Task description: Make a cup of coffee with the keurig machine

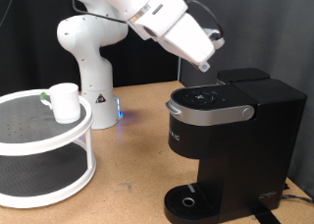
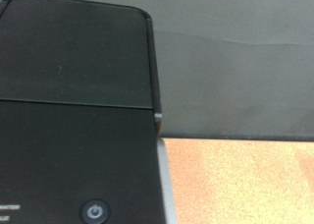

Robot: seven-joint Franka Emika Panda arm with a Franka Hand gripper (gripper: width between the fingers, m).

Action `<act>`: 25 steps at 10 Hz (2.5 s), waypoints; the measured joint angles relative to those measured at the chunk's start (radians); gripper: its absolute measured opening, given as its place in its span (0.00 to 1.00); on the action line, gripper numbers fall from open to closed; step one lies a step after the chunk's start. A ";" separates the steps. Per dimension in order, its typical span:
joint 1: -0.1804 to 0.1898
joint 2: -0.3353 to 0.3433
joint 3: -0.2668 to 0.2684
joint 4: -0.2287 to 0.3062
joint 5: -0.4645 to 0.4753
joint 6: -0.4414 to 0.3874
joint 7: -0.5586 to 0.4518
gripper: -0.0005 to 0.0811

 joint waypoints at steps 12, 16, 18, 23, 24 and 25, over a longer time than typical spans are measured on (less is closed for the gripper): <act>-0.105 -0.262 0.028 -0.268 -0.058 0.115 0.281 0.01; -0.146 -0.332 0.032 -0.309 -0.126 0.038 0.364 0.01; -0.175 -0.344 0.034 -0.317 -0.161 0.011 0.424 0.01; -0.235 -0.470 0.052 -0.410 -0.200 0.088 0.425 0.01; -0.244 -0.492 0.054 -0.425 -0.210 0.087 0.425 0.01; -0.249 -0.511 0.054 -0.438 -0.212 0.087 0.426 0.01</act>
